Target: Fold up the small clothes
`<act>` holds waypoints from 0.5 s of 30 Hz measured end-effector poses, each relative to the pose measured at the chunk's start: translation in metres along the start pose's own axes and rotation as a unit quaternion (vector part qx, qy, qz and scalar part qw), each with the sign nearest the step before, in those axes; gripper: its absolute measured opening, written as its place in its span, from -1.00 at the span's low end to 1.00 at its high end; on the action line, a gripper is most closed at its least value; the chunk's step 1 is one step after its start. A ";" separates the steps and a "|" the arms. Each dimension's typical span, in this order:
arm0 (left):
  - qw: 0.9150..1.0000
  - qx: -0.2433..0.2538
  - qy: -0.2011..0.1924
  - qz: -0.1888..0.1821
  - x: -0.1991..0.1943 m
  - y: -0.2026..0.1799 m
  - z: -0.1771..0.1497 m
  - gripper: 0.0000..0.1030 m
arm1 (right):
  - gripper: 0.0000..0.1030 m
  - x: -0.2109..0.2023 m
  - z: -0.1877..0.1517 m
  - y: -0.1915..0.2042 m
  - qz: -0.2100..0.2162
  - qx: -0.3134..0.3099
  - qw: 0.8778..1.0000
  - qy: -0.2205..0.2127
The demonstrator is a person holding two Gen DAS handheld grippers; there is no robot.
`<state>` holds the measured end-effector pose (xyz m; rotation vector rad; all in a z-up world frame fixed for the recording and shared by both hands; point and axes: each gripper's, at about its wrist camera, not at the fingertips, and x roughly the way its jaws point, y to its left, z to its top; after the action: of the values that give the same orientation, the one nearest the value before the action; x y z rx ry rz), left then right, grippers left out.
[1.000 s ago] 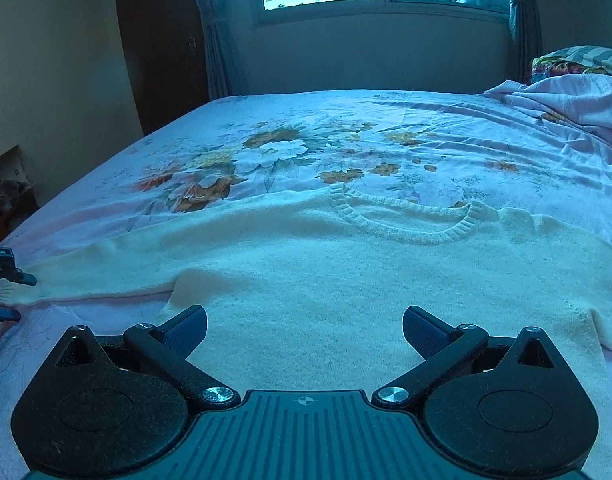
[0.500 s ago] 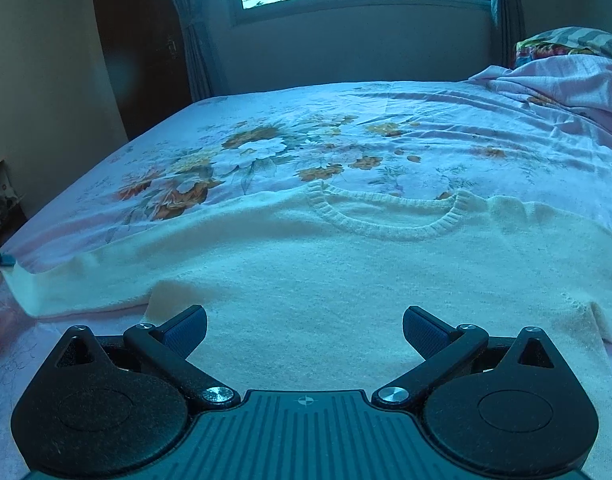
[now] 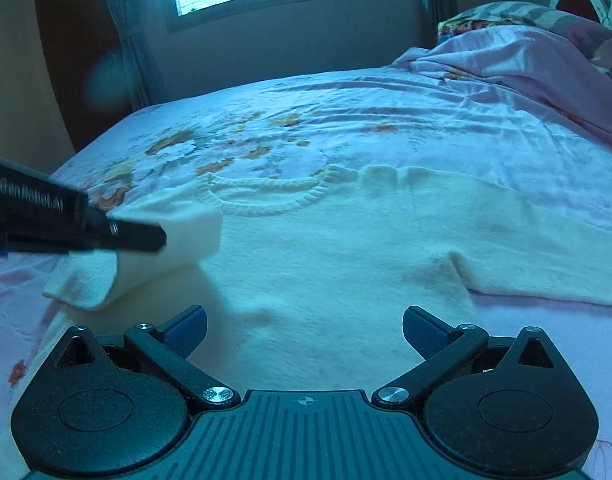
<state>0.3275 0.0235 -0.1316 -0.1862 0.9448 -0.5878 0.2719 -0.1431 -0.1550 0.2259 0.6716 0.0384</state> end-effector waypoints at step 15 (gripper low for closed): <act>0.987 -0.036 -0.067 0.140 -0.082 0.055 -0.011 -0.19 | 0.28 0.004 0.005 0.047 0.087 -0.027 0.996 0.006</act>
<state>0.3043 0.1148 -0.1019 -0.1519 0.8437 -0.2788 0.2800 -0.0976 -0.1428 0.2321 0.6606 0.2239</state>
